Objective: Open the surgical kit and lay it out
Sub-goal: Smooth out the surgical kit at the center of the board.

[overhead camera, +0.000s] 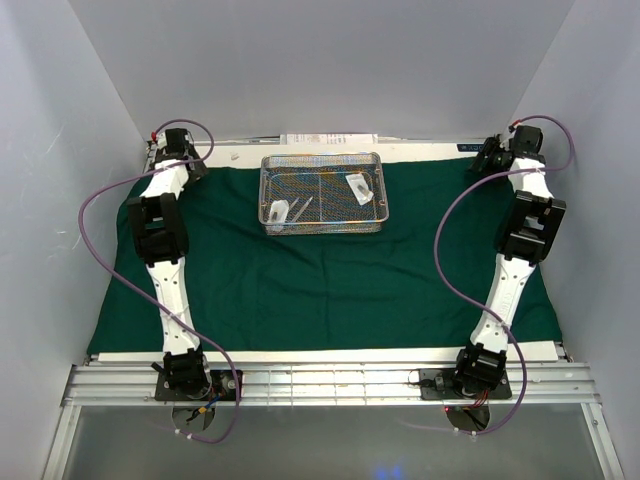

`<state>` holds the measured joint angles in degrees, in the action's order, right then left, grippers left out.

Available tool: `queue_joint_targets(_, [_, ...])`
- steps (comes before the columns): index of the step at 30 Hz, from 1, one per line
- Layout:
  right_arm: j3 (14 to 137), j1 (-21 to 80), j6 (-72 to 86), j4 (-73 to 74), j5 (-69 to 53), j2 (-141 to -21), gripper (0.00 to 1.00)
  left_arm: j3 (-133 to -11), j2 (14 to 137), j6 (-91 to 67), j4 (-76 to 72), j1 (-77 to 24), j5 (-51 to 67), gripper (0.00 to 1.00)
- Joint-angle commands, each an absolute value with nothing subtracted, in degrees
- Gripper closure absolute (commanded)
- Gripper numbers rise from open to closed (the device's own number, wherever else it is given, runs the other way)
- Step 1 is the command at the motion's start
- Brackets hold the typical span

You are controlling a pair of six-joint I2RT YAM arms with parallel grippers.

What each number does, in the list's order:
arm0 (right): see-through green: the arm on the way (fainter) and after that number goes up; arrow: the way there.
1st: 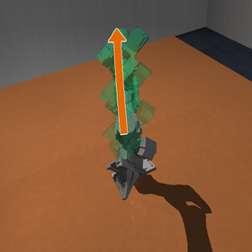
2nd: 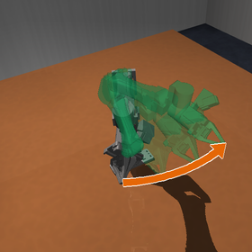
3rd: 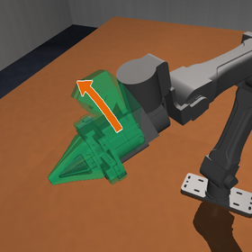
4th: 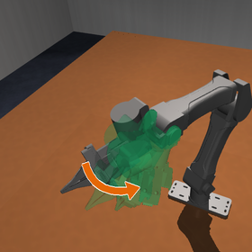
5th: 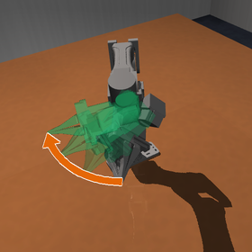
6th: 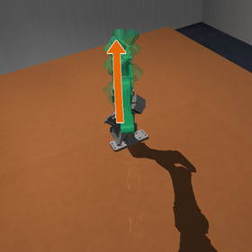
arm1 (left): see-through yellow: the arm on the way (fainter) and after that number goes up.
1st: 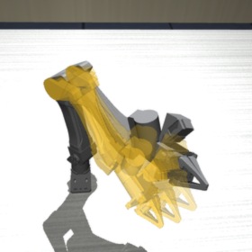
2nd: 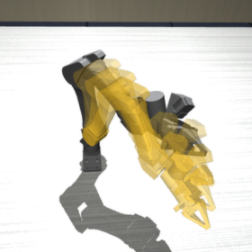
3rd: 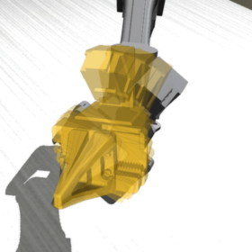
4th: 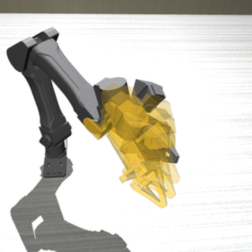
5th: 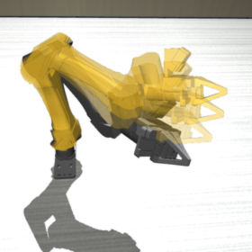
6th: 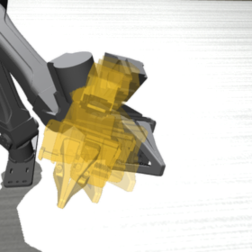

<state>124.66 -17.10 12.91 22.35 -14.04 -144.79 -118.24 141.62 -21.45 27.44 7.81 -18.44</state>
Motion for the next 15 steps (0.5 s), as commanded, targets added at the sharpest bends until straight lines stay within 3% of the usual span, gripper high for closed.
queue_joint_targets(1, [122.6,-15.9,10.4,26.0,-13.5,-141.1,0.27,-118.6,135.3,-22.6,33.7,8.1,-15.3,0.02])
queue_joint_targets(5, [119.3,-12.5,7.5,27.1,-11.8,-133.9,0.27,-115.9,127.2,-26.2,40.3,7.6,-19.1,0.02])
queue_joint_targets(9, [113.4,-8.6,4.7,28.6,-7.2,-124.0,0.27,-105.2,117.7,-30.1,42.0,7.6,-23.5,0.02])
queue_joint_targets(15, [91.3,-3.7,9.7,25.3,-2.9,-107.9,0.26,-88.3,107.4,-33.1,43.9,8.0,-24.3,0.02])
